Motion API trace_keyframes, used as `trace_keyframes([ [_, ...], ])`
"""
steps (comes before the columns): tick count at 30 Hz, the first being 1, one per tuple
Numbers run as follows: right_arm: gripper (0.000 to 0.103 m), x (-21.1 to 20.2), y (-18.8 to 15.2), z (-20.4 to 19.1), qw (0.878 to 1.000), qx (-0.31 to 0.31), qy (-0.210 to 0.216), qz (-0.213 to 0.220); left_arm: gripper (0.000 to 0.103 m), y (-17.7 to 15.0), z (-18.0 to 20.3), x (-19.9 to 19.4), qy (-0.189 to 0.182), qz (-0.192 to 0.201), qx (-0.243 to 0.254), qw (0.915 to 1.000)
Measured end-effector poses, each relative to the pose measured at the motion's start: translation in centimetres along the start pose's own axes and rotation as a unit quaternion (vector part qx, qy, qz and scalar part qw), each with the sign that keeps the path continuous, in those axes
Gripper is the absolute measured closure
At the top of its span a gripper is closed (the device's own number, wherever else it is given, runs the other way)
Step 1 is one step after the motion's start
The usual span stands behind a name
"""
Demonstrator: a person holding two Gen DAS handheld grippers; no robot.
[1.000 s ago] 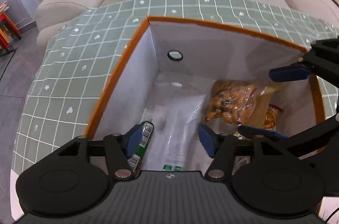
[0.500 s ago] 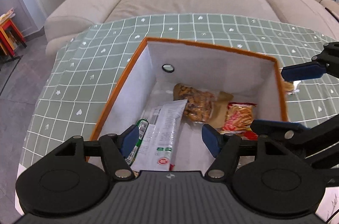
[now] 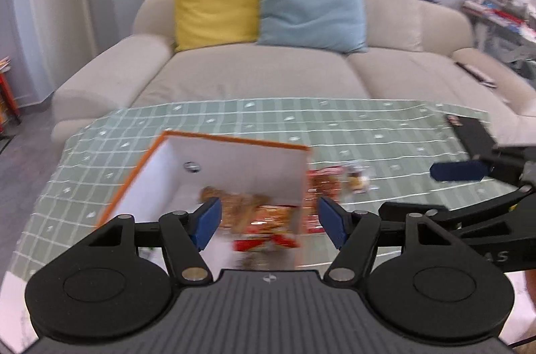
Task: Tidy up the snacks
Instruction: 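Release both packets in the box and withdraw both open tools, then reach left tool to red duck snack while right tool reaches clear round-snack packet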
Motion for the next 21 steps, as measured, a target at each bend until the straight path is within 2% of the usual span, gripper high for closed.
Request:
trace_keyframes([
  [4, 0.028, -1.1, -3.9, 2.7, 0.999, 0.031, -0.042, -0.009, 0.026, -1.6, 3.8, 0.2, -0.035, 0.003, 0.025, 0.9991],
  [8, 0.028, -0.9, -7.2, 5.2, 0.996, 0.052, -0.068, -0.024, 0.026, -3.7, 7.2, 2.2, -0.058, -0.023, 0.052, 0.9968],
  [14, 0.03, 0.4, -11.0, 8.0, 0.992, 0.077, -0.087, -0.04, 0.026, -5.9, 9.2, 5.3, -0.046, -0.048, 0.069, 0.9954],
  [21, 0.033, 3.1, -11.3, 10.0, 0.991, 0.106, -0.074, -0.033, 0.028, -6.0, 9.0, 8.2, -0.033, -0.034, 0.052, 0.9975],
])
Point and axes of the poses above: each gripper's, at about its wrist camera, not at the fingertips, and x roughly the way its jaws point, z to its right, y to its top, the point moved 7 cm from there along x, roughly the way its jaws point, and after that the axes turned 10 degrees about -x, right-handed, at the moved point
